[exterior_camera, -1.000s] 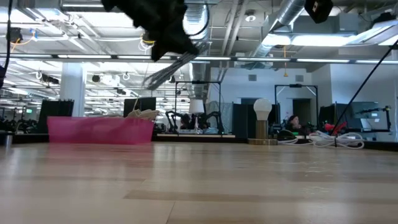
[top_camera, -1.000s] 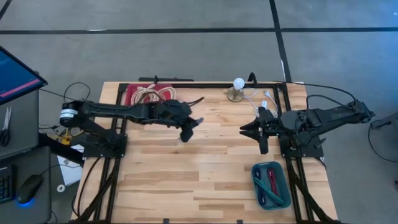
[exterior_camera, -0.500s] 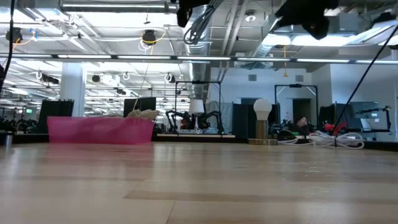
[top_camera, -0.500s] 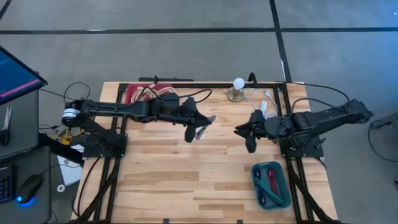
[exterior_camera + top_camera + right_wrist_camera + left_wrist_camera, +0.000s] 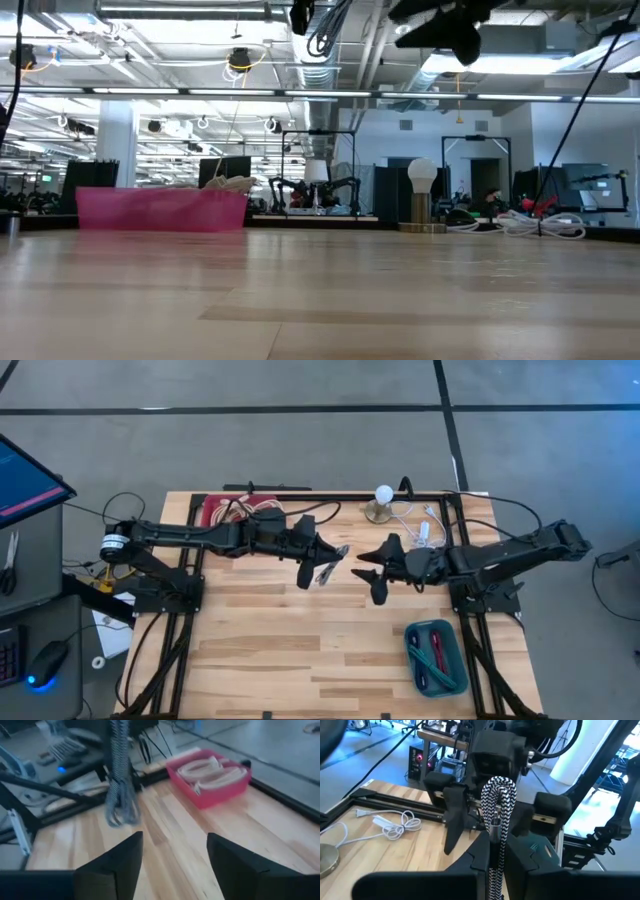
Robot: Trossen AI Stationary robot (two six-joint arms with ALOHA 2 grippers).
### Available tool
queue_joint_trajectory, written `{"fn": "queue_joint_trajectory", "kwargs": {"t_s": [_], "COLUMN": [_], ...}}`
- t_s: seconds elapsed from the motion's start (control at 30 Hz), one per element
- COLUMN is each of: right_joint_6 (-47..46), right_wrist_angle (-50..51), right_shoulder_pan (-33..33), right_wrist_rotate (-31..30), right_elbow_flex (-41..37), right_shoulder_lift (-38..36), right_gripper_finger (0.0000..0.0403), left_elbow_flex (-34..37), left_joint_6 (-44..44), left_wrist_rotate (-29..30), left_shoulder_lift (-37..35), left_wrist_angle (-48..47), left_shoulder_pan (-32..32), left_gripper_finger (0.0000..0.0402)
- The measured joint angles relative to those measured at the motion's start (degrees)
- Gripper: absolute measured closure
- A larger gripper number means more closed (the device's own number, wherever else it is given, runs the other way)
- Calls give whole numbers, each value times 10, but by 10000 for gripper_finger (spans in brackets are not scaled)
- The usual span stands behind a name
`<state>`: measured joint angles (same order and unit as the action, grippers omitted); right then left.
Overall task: Pick & Place USB Port
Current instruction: Put the black and white charger cable into the blue bin
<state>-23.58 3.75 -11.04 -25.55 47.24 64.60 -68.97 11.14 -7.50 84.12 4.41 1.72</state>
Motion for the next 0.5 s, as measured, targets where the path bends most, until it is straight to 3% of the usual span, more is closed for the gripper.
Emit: {"fn": "queue_joint_trajectory", "kwargs": {"t_s": [0.17, 0.5], "right_joint_6": [31, 42], "right_wrist_angle": [-75, -144], "right_shoulder_pan": [2, 22], "right_wrist_rotate": [0, 43], "right_elbow_flex": [0, -1], "right_shoulder_lift": [15, 51], "right_gripper_finger": [183, 214], "left_elbow_flex": [0, 0], "left_joint_6": [2, 15], "left_wrist_rotate": [1, -2], "left_shoulder_lift": [4, 31], "left_wrist_angle": [9, 34], "left_shoulder_pan": [-2, -12], "left_gripper_finger": [376, 376]}}
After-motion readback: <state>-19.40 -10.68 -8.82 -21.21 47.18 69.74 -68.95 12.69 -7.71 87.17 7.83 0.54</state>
